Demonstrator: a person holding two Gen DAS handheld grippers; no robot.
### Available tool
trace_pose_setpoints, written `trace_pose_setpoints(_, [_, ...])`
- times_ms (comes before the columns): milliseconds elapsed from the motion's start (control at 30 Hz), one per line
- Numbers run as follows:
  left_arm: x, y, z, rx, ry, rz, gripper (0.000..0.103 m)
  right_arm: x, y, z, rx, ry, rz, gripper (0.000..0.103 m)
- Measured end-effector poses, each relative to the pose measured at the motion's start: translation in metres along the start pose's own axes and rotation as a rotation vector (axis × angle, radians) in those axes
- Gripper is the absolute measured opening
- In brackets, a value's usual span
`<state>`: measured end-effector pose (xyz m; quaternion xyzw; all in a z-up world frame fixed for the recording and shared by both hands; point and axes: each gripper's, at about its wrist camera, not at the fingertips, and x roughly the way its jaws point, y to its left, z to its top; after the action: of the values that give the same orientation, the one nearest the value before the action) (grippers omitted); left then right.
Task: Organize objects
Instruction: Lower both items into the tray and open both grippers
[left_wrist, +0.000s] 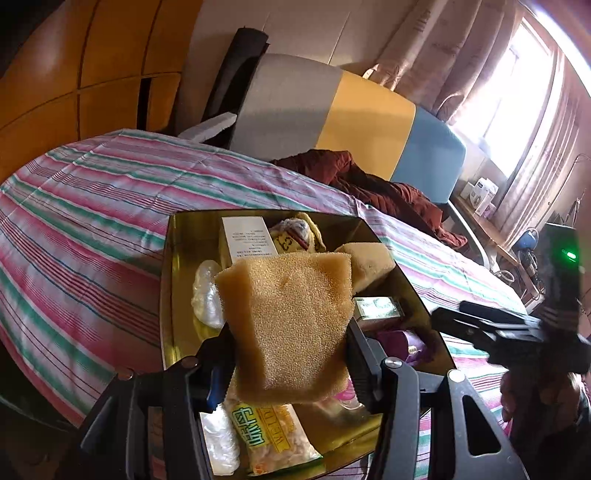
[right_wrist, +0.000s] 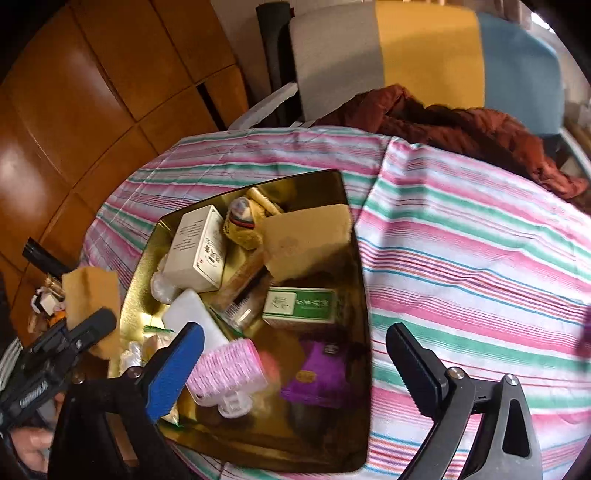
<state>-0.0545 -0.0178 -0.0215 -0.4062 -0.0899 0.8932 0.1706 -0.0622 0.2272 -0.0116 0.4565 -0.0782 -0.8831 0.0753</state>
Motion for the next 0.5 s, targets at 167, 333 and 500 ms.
trace_pose_setpoints(167, [0.006,-0.009,0.005,0.022,0.005,-0.007,0.054,-0.025,0.019,-0.011,-0.132,-0.127,-0.212,0.103])
trace_pose_setpoints(333, [0.011,-0.026,0.022,0.091,-0.003,-0.018,0.055,-0.034,0.021,-0.017,-0.16,-0.152,-0.277,0.103])
trace_pose_setpoints(500, [0.024,-0.037,0.037,0.174,-0.026,0.036,0.069,-0.041,0.008,-0.021,-0.075,-0.166,-0.216,0.103])
